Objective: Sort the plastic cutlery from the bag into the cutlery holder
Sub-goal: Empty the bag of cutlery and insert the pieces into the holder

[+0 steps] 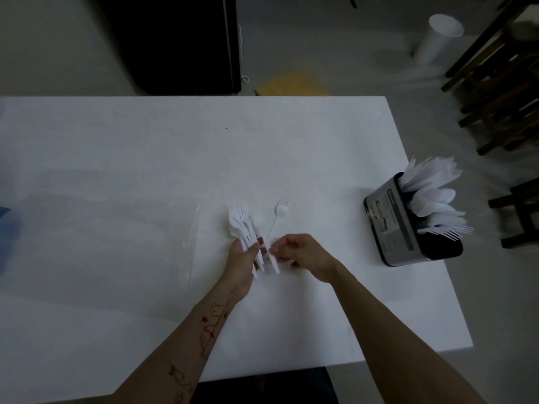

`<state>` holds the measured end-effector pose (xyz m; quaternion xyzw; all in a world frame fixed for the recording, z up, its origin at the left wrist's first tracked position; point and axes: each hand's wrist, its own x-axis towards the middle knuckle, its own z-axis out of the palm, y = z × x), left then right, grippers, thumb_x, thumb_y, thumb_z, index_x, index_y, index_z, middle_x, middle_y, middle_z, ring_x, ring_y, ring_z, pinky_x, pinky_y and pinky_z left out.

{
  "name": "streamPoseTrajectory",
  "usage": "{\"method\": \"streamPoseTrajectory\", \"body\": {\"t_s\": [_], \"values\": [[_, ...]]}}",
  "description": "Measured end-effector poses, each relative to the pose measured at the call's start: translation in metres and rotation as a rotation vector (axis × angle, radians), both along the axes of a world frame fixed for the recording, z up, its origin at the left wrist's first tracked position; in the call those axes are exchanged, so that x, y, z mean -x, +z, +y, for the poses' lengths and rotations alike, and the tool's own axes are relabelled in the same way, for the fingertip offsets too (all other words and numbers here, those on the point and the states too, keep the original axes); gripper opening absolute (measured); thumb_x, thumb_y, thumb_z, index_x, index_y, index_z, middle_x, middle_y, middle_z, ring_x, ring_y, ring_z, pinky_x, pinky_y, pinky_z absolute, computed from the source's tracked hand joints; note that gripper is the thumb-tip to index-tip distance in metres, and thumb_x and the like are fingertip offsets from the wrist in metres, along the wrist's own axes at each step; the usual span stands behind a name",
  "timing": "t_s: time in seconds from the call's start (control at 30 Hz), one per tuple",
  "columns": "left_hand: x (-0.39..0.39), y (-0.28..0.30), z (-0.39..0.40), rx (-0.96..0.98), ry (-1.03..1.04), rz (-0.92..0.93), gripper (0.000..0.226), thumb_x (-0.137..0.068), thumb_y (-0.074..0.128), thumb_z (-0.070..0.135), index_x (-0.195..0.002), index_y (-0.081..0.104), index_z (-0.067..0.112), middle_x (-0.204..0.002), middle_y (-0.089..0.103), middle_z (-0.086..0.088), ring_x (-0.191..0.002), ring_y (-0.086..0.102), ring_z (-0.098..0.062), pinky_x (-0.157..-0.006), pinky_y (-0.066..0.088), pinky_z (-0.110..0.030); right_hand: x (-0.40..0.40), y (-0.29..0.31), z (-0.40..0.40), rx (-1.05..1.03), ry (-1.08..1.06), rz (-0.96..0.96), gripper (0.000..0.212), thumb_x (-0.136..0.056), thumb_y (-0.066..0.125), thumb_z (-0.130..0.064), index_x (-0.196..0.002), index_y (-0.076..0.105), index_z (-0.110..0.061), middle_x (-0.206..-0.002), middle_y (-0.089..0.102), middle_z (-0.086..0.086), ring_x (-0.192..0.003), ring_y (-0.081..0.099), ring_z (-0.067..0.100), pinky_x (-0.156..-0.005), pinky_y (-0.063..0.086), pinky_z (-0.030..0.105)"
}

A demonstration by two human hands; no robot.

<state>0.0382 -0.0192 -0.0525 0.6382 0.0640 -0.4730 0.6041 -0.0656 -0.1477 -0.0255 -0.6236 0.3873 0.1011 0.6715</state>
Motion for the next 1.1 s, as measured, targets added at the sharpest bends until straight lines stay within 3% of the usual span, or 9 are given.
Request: {"method": "streamPoseTrajectory", "body": {"t_s": [0.07,0.23,0.37,0.5,0.57,0.73,0.87,1.03,1.1], "values": [[0.0,-0.001,-0.001,0.03,0.013,0.018,0.024,-0.096,0.048,0.004,-0.118,0.057,0.001,-0.111,0.067,-0.014,-0.098,0.065,-0.029,-0.079,0.055,-0.035,-0.002,-0.001,0.004,0.007,0.04,0.018,0.006,-0.085,0.074,-0.017,-0.08,0.072,-0.018,-0.079,0.073,0.002,-0.068,0.067,0.007,-0.054,0.041,0.02],[-0.001,-0.003,0.004,0.022,0.035,0.044,0.027,-0.097,0.049,0.006,-0.122,0.053,-0.002,-0.097,0.068,-0.004,-0.071,0.07,-0.008,-0.061,0.055,-0.026,-0.018,-0.006,0.002,0.149,0.031,0.113,0.019,-0.079,0.079,-0.031,-0.08,0.069,-0.015,-0.083,0.076,0.007,-0.072,0.07,0.014,-0.049,0.045,0.021],[-0.003,-0.001,0.014,0.009,-0.008,0.048,0.019,-0.098,0.046,0.007,-0.116,0.05,0.008,-0.097,0.066,0.0,-0.072,0.069,-0.01,-0.059,0.056,-0.024,-0.046,-0.02,-0.016,0.463,-0.349,0.24,0.04,-0.079,0.075,-0.046,-0.099,0.06,-0.016,-0.094,0.07,0.004,-0.081,0.068,0.021,-0.074,0.058,0.037],[-0.001,0.003,0.025,-0.02,-0.094,-0.016,0.013,-0.099,0.044,0.007,-0.109,0.05,0.013,-0.096,0.064,0.0,-0.079,0.062,-0.015,-0.067,0.053,-0.023,-0.071,-0.017,-0.02,0.651,-0.23,0.342,0.069,-0.083,0.07,-0.054,-0.123,0.045,-0.005,-0.116,0.061,0.013,-0.103,0.062,0.032,-0.081,0.049,0.038],[-0.001,0.003,0.029,-0.027,-0.109,-0.035,0.019,-0.099,0.043,0.006,-0.118,0.046,0.009,-0.099,0.064,-0.002,-0.079,0.061,-0.014,-0.069,0.052,-0.023,-0.075,-0.02,-0.021,0.674,-0.21,0.36,0.063,-0.085,0.07,-0.048,-0.123,0.045,-0.003,-0.114,0.06,0.015,-0.104,0.063,0.035,-0.082,0.05,0.039],[-0.004,0.004,0.031,-0.021,-0.106,-0.054,0.015,-0.098,0.042,0.002,-0.108,0.051,0.009,-0.107,0.062,-0.01,-0.083,0.063,-0.015,-0.069,0.053,-0.023,-0.059,-0.019,-0.029,0.343,-0.395,0.159,0.02,-0.088,0.064,-0.02,-0.089,0.062,0.0,-0.078,0.069,0.011,-0.067,0.071,0.024,-0.077,0.061,0.042],[0.0,0.011,0.024,0.002,-0.13,-0.072,0.018,-0.098,0.043,0.002,-0.109,0.053,0.013,-0.111,0.065,-0.01,-0.084,0.068,-0.015,-0.07,0.056,-0.025,-0.033,0.001,-0.022,-0.029,-0.305,0.038,0.013,-0.084,0.07,0.002,-0.089,0.064,0.012,-0.082,0.065,0.02,-0.07,0.068,0.027,-0.081,0.061,0.041],[0.015,0.029,0.009,-0.016,-0.22,-0.164,0.027,-0.099,0.045,0.008,-0.125,0.048,0.002,-0.104,0.067,-0.002,-0.088,0.065,-0.015,-0.062,0.053,-0.015,-0.008,0.025,-0.02,0.071,-0.35,0.024,0.013,-0.084,0.069,-0.002,-0.09,0.068,0.009,-0.08,0.068,0.019,-0.066,0.068,0.024,-0.079,0.062,0.04],[0.021,0.04,0.002,0.021,-0.267,-0.151,0.027,-0.099,0.046,0.009,-0.125,0.048,0.002,-0.104,0.068,-0.005,-0.089,0.068,-0.018,-0.066,0.055,-0.021,0.001,0.037,-0.024,0.086,-0.359,0.002,0.009,-0.085,0.069,-0.002,-0.087,0.068,0.007,-0.08,0.069,0.018,-0.067,0.069,0.024,-0.077,0.062,0.039]]}}
